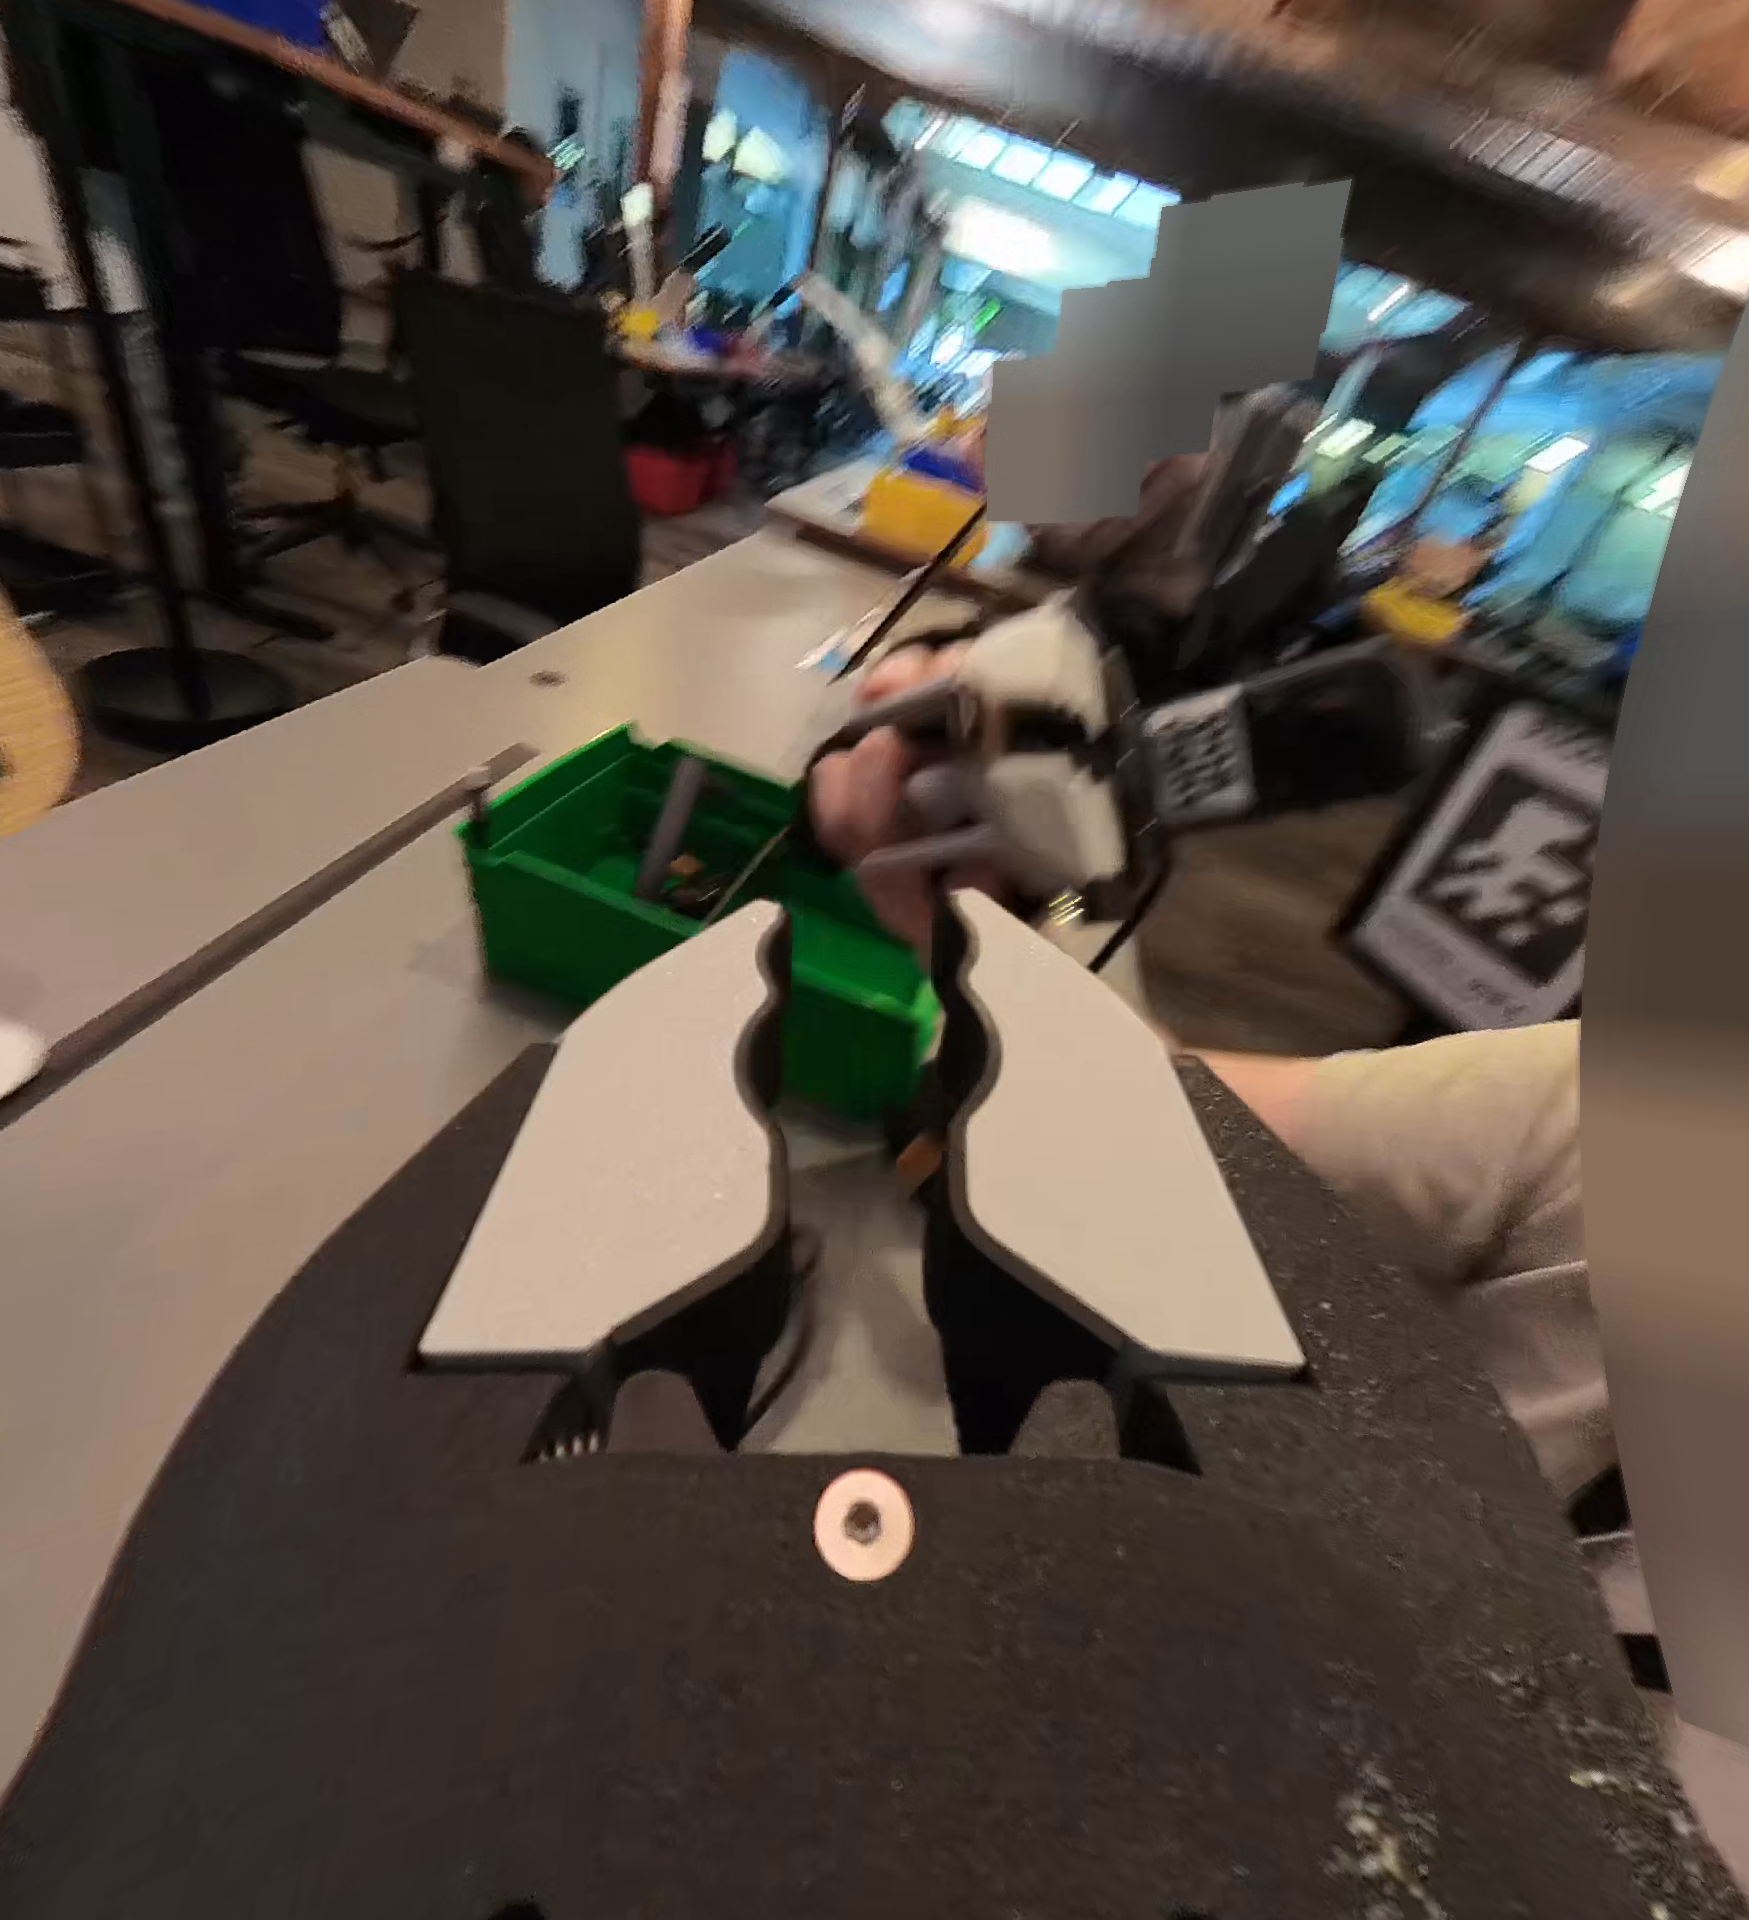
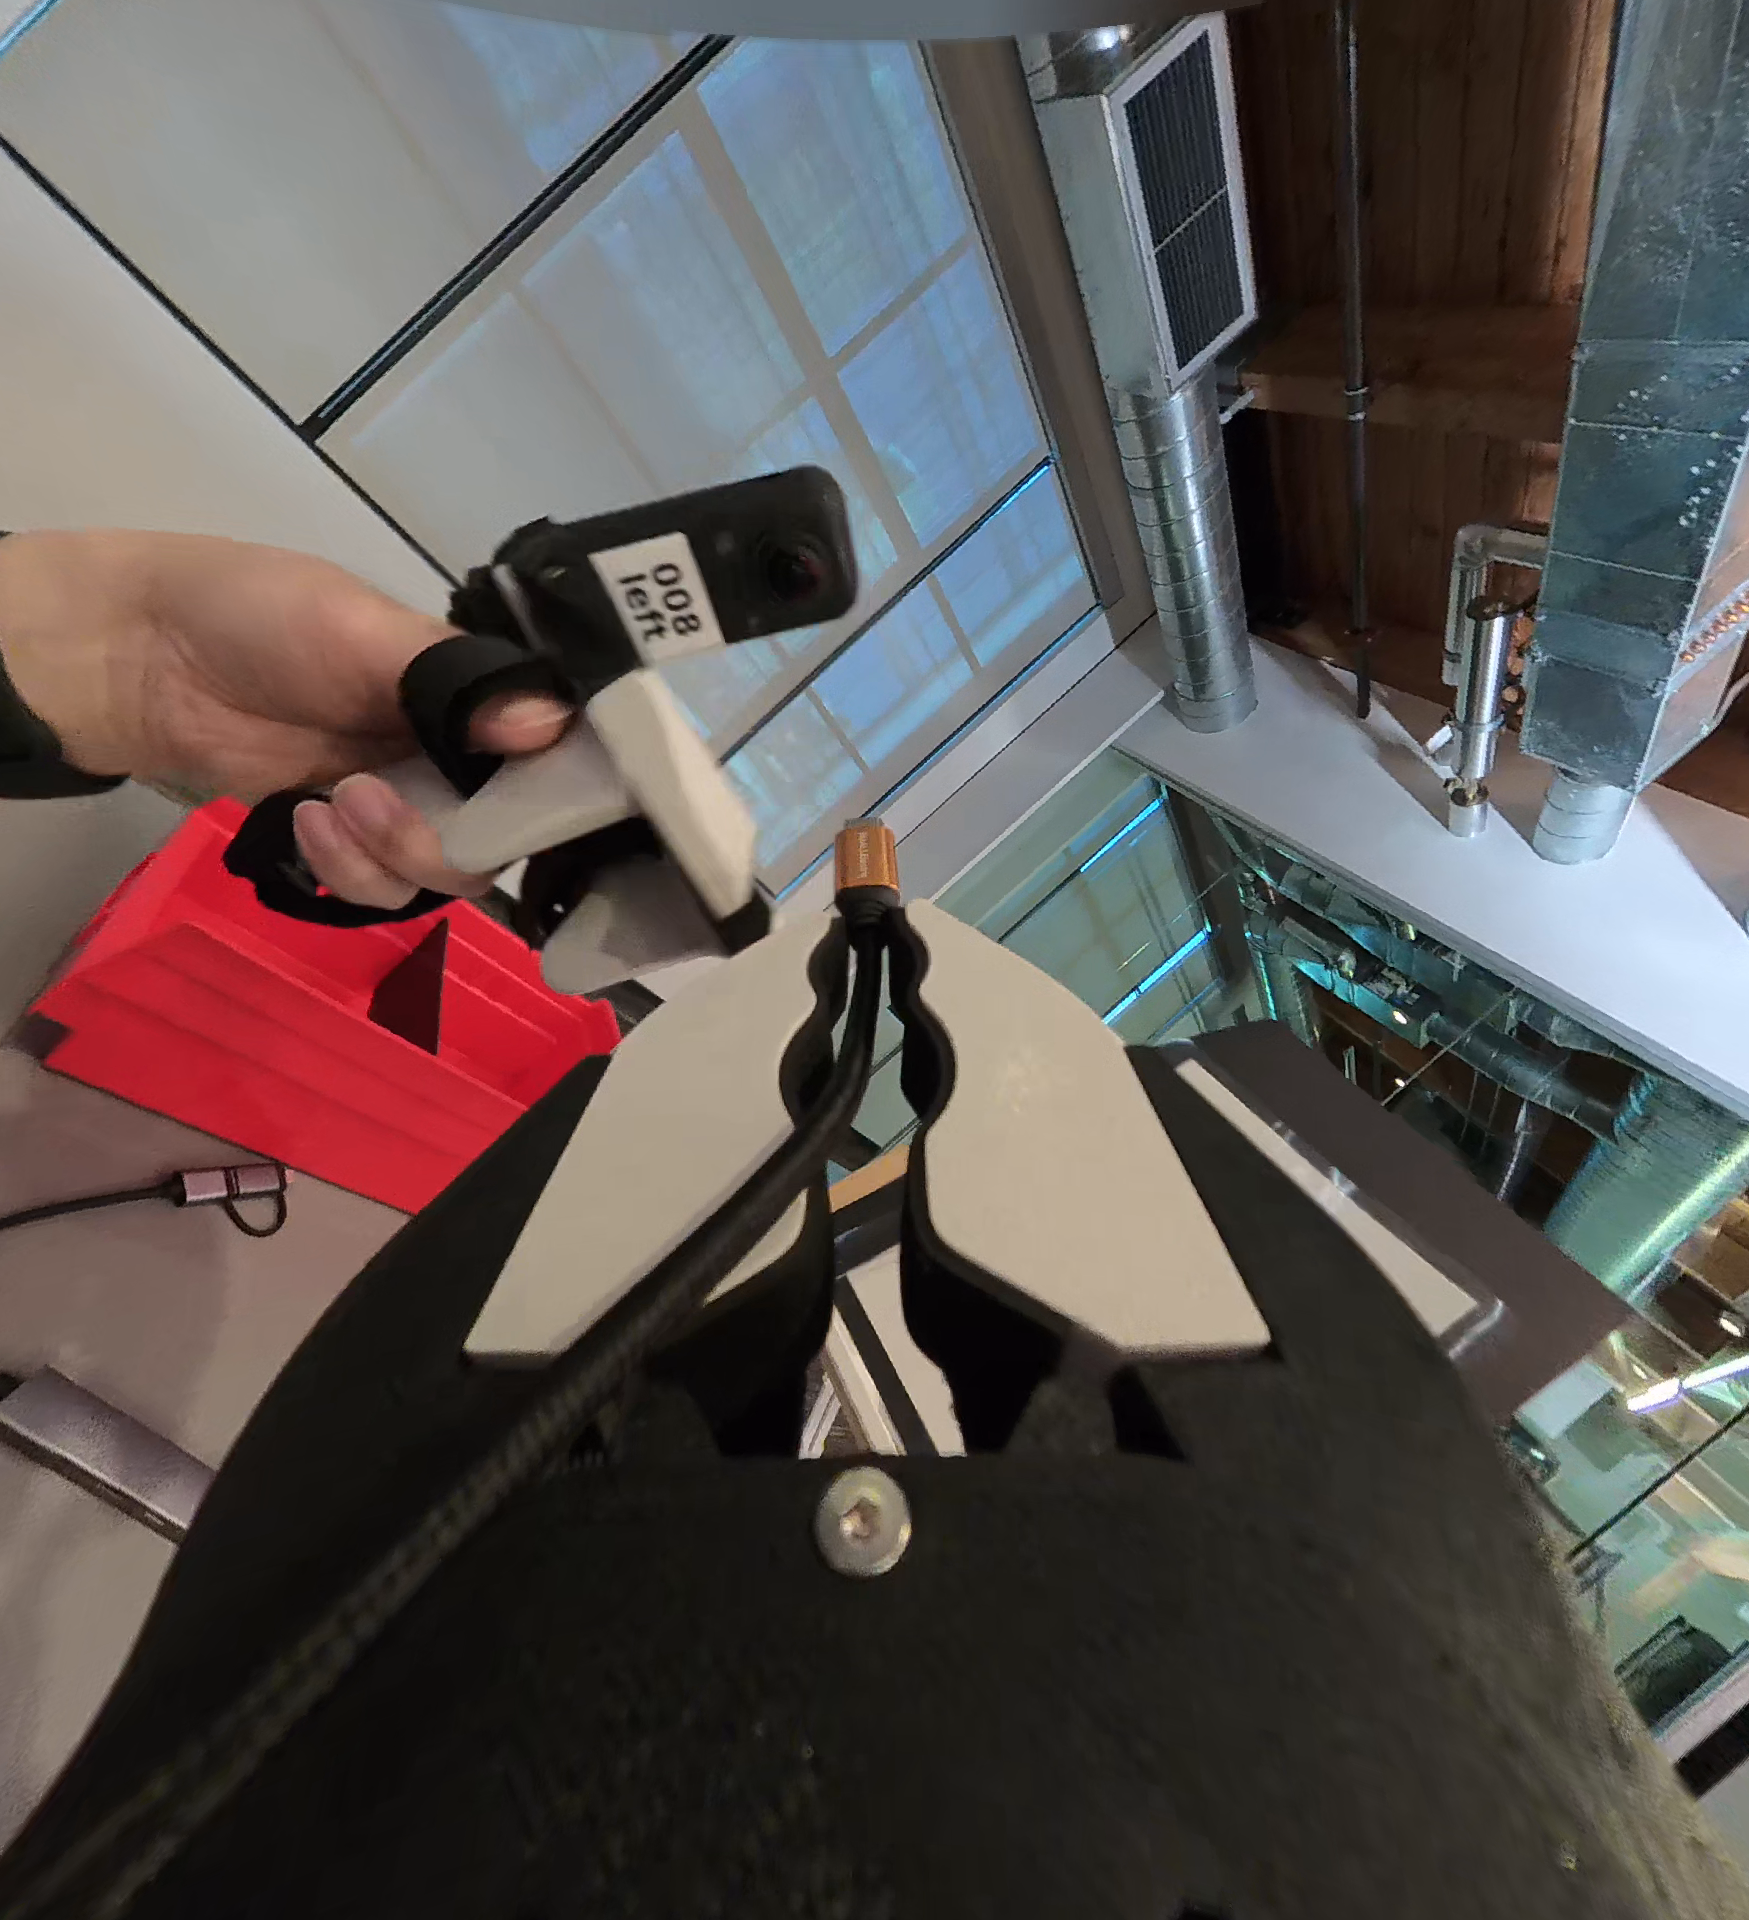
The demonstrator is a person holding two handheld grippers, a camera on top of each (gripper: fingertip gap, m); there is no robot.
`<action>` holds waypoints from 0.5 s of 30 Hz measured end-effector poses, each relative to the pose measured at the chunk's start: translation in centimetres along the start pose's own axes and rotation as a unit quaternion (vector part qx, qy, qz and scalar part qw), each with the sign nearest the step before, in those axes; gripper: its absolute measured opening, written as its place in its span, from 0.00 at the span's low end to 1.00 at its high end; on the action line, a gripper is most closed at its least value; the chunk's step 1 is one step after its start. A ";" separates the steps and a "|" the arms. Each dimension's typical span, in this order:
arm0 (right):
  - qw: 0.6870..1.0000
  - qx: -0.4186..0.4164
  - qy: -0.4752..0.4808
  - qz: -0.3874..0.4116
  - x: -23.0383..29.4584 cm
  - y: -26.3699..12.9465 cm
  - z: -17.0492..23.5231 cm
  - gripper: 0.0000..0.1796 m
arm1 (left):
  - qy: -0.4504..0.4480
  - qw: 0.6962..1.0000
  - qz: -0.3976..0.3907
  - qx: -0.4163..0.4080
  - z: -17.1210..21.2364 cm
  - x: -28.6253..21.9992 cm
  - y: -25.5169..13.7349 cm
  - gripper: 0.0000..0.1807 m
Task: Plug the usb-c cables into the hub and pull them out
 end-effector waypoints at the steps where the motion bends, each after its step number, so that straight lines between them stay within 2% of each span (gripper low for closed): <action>1: 1.000 0.001 0.005 0.007 -0.5 -0.3 0.0 0.04 | 0.018 0.999 -0.038 0.027 0.4 0.5 -0.3 0.16; 4: 1.000 0.015 0.011 0.025 -1.8 -1.1 0.0 0.04 | 0.063 0.973 -0.174 0.136 2.3 2.7 -1.4 0.19; 7: 0.999 0.016 0.018 0.040 -3.0 -1.9 0.0 0.04 | 0.092 0.920 -0.278 0.261 4.8 5.0 -2.0 0.22; 11: 0.998 0.030 0.015 0.052 -4.0 -2.7 0.1 0.04 | 0.092 0.872 -0.324 0.354 7.4 7.2 -1.7 0.23; 15: 0.998 0.024 0.017 0.061 -4.7 -3.4 -0.5 0.04 | 0.023 0.827 -0.335 0.451 10.9 9.1 -2.1 0.21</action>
Point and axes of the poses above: each gripper's, where its closed fingertips meet, y out along the fingers, z out of its underside, x = y × z across the jaws, the point moved 6 cm from there along -y, back along the fingers
